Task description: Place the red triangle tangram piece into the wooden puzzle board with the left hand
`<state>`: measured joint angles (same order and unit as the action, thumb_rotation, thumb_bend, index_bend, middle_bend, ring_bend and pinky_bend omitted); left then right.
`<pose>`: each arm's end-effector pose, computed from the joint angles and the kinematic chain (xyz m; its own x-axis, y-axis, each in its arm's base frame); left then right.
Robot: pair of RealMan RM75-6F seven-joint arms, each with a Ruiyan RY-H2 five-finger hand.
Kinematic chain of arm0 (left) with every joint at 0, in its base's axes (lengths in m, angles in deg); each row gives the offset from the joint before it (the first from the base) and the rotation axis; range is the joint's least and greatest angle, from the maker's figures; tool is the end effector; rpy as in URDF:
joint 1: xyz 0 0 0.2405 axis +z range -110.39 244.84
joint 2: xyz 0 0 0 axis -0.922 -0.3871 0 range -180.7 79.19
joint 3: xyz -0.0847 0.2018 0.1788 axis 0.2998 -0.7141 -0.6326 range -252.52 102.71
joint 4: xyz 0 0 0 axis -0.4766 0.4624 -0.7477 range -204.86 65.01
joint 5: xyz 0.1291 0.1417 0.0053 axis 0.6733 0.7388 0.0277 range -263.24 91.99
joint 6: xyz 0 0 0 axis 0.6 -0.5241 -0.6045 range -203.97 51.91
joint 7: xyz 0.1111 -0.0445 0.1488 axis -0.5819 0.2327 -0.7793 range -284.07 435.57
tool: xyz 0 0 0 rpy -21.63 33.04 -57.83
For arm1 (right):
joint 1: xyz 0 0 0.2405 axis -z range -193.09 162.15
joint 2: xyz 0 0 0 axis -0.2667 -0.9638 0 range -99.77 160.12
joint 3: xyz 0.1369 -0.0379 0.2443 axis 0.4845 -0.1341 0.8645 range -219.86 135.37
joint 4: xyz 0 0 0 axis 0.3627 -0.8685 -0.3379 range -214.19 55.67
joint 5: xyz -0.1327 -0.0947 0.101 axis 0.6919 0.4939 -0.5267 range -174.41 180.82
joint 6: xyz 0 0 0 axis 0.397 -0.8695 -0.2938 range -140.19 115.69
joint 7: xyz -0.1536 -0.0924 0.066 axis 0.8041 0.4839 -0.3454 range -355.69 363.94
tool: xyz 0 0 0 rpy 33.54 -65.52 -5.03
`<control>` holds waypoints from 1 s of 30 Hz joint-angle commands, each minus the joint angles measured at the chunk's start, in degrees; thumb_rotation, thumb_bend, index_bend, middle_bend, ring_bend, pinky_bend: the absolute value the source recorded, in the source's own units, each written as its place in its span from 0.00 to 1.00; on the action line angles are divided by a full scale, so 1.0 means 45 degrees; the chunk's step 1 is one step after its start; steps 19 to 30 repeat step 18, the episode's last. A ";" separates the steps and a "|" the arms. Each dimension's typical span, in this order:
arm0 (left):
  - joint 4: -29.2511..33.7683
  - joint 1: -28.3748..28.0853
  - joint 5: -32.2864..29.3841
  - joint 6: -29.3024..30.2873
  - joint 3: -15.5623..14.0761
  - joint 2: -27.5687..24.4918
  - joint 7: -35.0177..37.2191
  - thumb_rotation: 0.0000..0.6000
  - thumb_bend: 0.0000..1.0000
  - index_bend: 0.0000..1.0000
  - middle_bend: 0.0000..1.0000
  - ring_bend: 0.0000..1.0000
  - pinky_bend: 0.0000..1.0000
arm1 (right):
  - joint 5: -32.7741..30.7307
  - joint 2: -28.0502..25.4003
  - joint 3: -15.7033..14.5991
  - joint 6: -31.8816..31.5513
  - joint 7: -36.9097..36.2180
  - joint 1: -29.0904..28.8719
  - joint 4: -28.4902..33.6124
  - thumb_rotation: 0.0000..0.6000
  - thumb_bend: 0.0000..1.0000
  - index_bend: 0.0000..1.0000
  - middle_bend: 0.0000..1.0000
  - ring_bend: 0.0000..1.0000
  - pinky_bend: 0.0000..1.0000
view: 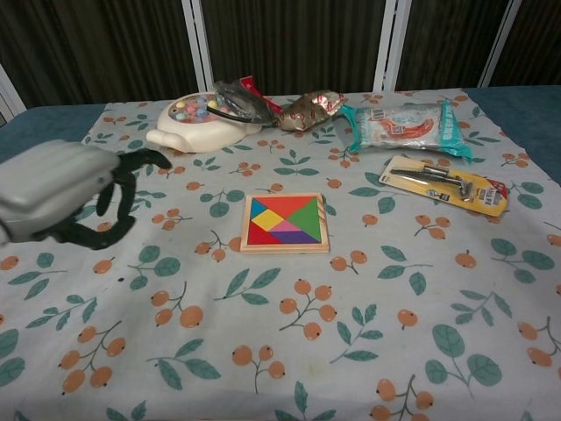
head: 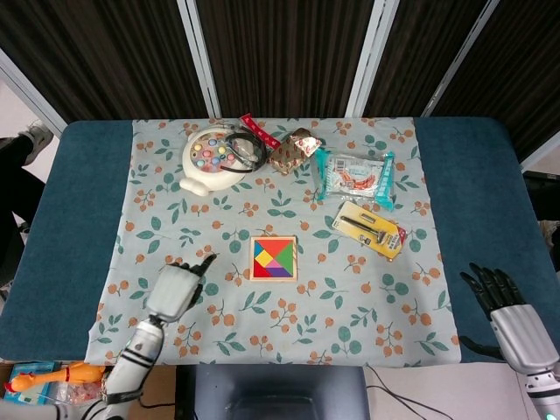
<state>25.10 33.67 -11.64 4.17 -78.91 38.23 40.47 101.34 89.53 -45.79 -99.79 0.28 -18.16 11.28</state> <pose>-0.1748 0.3133 0.0061 0.5766 0.0391 0.8161 0.7608 -0.3898 -0.5189 -0.3172 -0.1913 0.1883 0.4501 -0.0924 0.8882 -0.8854 -0.1752 0.4305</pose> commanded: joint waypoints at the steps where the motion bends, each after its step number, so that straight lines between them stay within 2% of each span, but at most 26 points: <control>1: -0.1728 0.3273 0.3554 0.4077 -0.2429 -0.1844 0.5919 1.00 0.43 0.06 0.07 0.02 0.15 | -0.0199 0.0113 0.0080 0.0198 0.0349 -0.0052 0.0122 1.00 0.15 0.00 0.00 0.00 0.00; 4: -0.3789 0.4463 0.3545 0.5184 -0.2372 -0.1653 0.8136 1.00 0.43 0.05 0.05 0.00 0.10 | -0.0530 0.0241 0.0215 0.0513 0.0729 -0.0160 0.0286 1.00 0.15 0.00 0.00 0.00 0.00; 8: -0.4679 0.4845 0.3487 0.5025 -0.2096 -0.1754 0.8417 1.00 0.42 0.02 0.00 0.00 0.09 | -0.0923 0.0399 0.0414 0.0824 0.1165 -0.0299 0.0487 1.00 0.15 0.00 0.00 0.00 0.00; 18: -0.3528 0.5314 0.3632 0.4208 -0.1777 -0.2707 0.7540 1.00 0.42 0.00 0.00 0.00 0.08 | -0.1260 0.0523 0.0519 0.0931 0.1584 -0.0289 0.0578 1.00 0.15 0.00 0.00 0.00 0.00; 30: -0.3528 0.5314 0.3632 0.4208 -0.1777 -0.2707 0.7540 1.00 0.42 0.00 0.00 0.00 0.08 | -0.1260 0.0523 0.0519 0.0931 0.1584 -0.0289 0.0578 1.00 0.15 0.00 0.00 0.00 0.00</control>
